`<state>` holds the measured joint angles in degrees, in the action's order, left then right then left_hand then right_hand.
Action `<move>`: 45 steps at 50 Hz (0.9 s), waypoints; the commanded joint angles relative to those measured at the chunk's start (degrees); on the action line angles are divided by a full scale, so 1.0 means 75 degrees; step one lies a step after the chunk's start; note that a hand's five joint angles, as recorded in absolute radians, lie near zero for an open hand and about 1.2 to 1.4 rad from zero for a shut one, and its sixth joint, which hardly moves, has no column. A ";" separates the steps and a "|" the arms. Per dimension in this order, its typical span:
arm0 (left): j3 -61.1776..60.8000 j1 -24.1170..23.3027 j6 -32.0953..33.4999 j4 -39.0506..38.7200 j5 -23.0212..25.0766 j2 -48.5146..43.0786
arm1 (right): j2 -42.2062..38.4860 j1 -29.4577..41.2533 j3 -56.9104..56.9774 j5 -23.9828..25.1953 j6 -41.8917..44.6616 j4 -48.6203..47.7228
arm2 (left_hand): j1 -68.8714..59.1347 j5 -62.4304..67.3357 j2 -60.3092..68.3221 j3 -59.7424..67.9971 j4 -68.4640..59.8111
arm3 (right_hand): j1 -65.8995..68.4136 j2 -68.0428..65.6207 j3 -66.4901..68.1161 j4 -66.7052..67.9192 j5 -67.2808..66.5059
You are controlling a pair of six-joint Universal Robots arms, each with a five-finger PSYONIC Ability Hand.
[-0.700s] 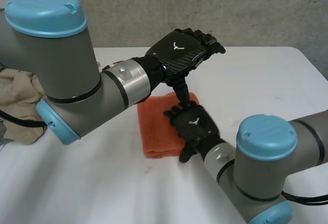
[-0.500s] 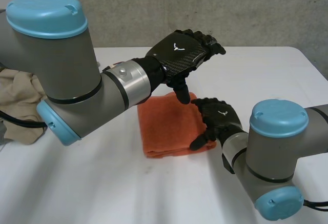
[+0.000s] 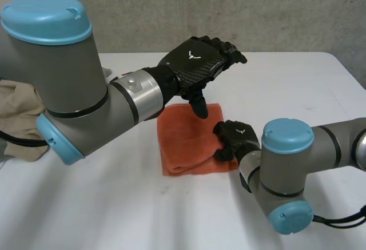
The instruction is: Fold the laundry.
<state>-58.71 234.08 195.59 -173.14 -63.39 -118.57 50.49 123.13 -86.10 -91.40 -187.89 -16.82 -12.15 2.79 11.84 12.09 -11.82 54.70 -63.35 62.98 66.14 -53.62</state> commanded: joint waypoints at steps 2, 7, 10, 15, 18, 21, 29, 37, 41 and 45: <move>-0.0234 0.0113 -0.0040 -0.0095 0.0061 0.0199 | -0.0287 -0.0315 0.0616 0.0151 0.0337 -0.0276 | 0.0287 -0.0372 -0.0246 -0.0279 0.0243 | 0.3373 -0.2220 0.2270 0.1847 -0.2184; -0.0269 0.0195 -0.0098 -0.0165 0.0132 0.0340 | -0.0615 -0.0678 0.1447 0.0116 0.0595 -0.0358 | 0.0287 -0.0372 -0.0246 -0.0279 0.0243 | 0.3373 -0.2220 0.2270 0.1847 -0.2184; -0.0257 0.0253 -0.0169 -0.0177 0.0143 0.0398 | -0.1118 -0.1041 0.2407 -0.0129 0.0677 -0.0312 | 0.0287 -0.0372 -0.0246 -0.0279 0.0243 | 0.3373 -0.2220 0.2270 0.1847 -0.2184; -0.0234 0.0336 -0.0274 -0.0177 0.0143 0.0492 | -0.2090 -0.1733 0.4410 -0.0785 0.0724 0.0250 | 0.0287 -0.0372 -0.0246 -0.0279 0.0243 | 0.3373 -0.2220 0.2270 0.1847 -0.2184; -0.0222 0.0382 -0.0321 -0.0177 0.0143 0.0504 | -0.2922 -0.2236 0.6086 -0.1196 0.0759 0.0917 | 0.0287 -0.0372 -0.0246 -0.0279 0.0243 | 0.3373 -0.2220 0.2270 0.1847 -0.2184; -0.0210 0.0429 -0.0356 -0.0177 0.0143 0.0504 | -0.3787 -0.2751 0.7909 -0.1418 0.0759 0.1852 | 0.0287 -0.0372 -0.0246 -0.0279 0.0243 | 0.3373 -0.2220 0.2270 0.1847 -0.2184; -0.0199 0.0441 -0.0321 -0.0154 0.0155 0.0434 | -0.5022 -0.3864 1.0264 -0.1431 0.0864 0.2491 | 0.0287 -0.0372 -0.0246 -0.0279 0.0243 | 0.3373 -0.2220 0.2270 0.1847 -0.2184; -0.0058 0.0348 -0.0345 -0.0119 0.0108 0.0270 | -0.5291 -0.4826 1.0273 -0.1290 0.0853 0.2044 | 0.0287 -0.0372 -0.0246 -0.0279 0.0243 | 0.3373 -0.2220 0.2270 0.1847 -0.2184; 0.0000 0.0277 -0.0345 -0.0036 0.0097 0.0258 | -0.5420 -0.5119 1.0238 -0.1022 0.0853 0.1974 | 0.0287 -0.0372 -0.0246 -0.0279 0.0243 | 0.3373 -0.2220 0.2270 0.1847 -0.2184; 0.0024 0.0207 -0.0345 -0.0036 0.0097 0.0258 | -0.5490 -0.5214 1.0168 -0.0623 0.0841 0.1962 | 0.0287 -0.0372 -0.0246 -0.0279 0.0243 | 0.3373 -0.2220 0.2270 0.1847 -0.2184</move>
<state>-58.92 236.37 193.01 -173.67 -62.61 -116.53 10.00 85.48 -8.79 -99.61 -181.48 -1.73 -12.15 2.79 11.81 12.09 -11.82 58.16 -63.93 66.60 68.43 -54.07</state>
